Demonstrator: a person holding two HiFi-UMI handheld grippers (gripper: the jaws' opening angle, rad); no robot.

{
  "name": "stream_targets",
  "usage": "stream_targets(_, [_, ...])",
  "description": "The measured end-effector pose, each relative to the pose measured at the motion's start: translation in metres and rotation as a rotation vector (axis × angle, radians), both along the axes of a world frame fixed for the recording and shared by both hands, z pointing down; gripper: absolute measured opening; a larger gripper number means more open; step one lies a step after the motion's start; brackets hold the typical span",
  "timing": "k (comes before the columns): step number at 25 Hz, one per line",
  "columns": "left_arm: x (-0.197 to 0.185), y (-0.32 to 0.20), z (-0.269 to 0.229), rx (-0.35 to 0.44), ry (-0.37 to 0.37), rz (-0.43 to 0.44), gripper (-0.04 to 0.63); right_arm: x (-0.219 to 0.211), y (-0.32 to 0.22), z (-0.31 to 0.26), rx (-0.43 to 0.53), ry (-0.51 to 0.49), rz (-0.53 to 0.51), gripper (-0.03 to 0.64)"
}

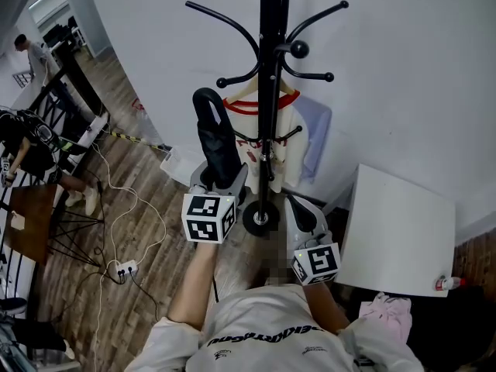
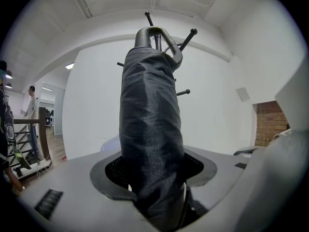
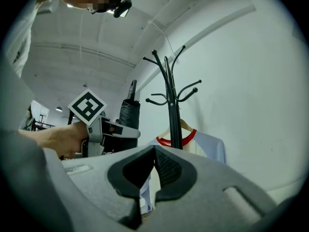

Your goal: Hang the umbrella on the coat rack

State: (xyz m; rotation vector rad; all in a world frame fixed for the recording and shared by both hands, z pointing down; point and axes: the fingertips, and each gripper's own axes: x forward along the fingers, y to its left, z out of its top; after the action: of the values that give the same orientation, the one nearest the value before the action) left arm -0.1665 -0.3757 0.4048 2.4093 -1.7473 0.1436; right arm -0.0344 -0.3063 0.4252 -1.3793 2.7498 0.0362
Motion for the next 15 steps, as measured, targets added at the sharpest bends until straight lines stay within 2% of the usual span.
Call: stream_targets(15, [-0.013,-0.042,-0.015,-0.054,-0.028,0.025,0.259,0.004,-0.004,0.005,-0.014,0.003,0.005,0.0])
